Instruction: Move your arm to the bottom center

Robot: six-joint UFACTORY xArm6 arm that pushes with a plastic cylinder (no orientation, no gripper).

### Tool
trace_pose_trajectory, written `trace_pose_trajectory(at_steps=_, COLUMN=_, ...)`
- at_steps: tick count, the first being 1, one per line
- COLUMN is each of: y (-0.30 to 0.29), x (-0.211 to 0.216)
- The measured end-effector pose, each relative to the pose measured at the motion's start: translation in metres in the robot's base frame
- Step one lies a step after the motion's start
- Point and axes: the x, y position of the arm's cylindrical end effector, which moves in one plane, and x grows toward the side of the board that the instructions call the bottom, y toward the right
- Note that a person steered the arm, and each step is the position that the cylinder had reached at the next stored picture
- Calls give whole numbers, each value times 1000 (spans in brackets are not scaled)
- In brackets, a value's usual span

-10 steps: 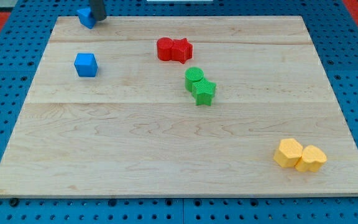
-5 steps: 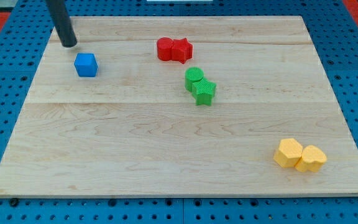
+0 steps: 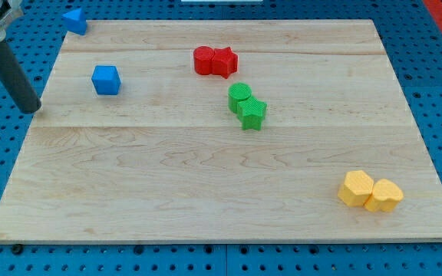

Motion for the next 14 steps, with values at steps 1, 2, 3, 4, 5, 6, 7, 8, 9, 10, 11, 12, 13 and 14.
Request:
trace_pose_trajectory(at_steps=1, y=0, x=2)
trace_pose_trajectory(at_steps=2, y=1, x=7)
trace_pose_trajectory(at_steps=3, y=16, x=13)
trace_pose_trajectory(at_steps=4, y=17, x=15)
trace_pose_trajectory(at_steps=5, y=66, x=15)
trace_pose_trajectory(at_steps=6, y=99, x=15)
trace_pose_trajectory(at_steps=7, y=106, x=19)
trace_pose_trajectory(at_steps=8, y=107, x=29)
trace_pose_trajectory(at_steps=9, y=159, x=39)
trace_pose_trajectory(at_steps=10, y=211, x=77)
trace_pose_trajectory(at_steps=11, y=266, x=108)
trace_pose_trajectory(at_steps=12, y=276, x=119)
trace_pose_trajectory(at_steps=13, y=276, x=123)
trace_pose_trajectory(at_steps=14, y=276, x=127)
